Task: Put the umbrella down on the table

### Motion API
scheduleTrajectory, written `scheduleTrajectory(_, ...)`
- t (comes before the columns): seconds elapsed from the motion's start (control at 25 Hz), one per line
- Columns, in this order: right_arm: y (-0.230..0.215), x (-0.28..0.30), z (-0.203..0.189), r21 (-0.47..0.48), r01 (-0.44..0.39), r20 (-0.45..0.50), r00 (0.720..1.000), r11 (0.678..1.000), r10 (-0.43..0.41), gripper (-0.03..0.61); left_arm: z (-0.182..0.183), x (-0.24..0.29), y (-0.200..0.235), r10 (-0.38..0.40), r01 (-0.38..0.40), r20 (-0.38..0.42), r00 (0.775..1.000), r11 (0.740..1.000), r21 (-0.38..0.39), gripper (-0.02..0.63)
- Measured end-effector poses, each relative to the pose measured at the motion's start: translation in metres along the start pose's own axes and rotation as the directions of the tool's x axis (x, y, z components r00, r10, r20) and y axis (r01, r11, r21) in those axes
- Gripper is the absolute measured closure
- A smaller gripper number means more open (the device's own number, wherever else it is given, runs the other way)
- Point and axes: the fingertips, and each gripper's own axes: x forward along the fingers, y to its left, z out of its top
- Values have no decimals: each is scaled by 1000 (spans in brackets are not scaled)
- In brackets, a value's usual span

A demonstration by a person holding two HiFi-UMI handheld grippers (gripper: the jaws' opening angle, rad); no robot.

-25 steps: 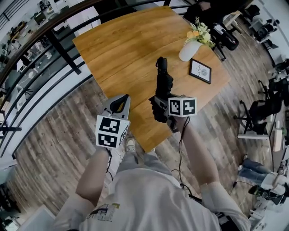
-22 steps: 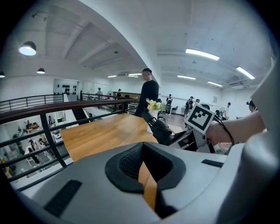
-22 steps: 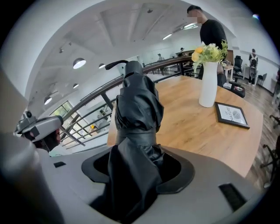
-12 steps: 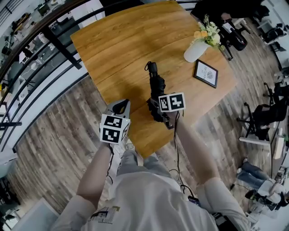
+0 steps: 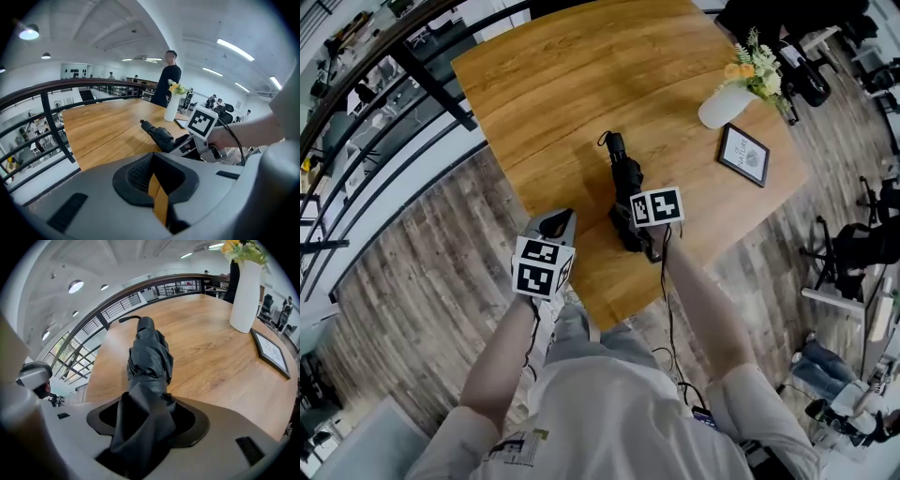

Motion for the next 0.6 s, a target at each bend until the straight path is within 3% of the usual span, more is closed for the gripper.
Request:
scheduleTrajectory(0.36, -1, 5, 0, -8, 13, 25, 1000, 1000, -13, 279, -6, -7, 0, -27, 28, 10, 1000, 999, -20, 597)
scheduleTrajectory(0.48, -1, -7, 9, -14, 26, 77, 997, 1000, -25, 273, -2, -8, -3, -31, 31, 14, 999, 999, -15, 597)
scheduleTrajectory(0.6, 4, -34, 28, 41, -3, 172, 985, 999, -5, 298, 7, -14, -9, -46, 46, 30, 998, 999, 0, 597)
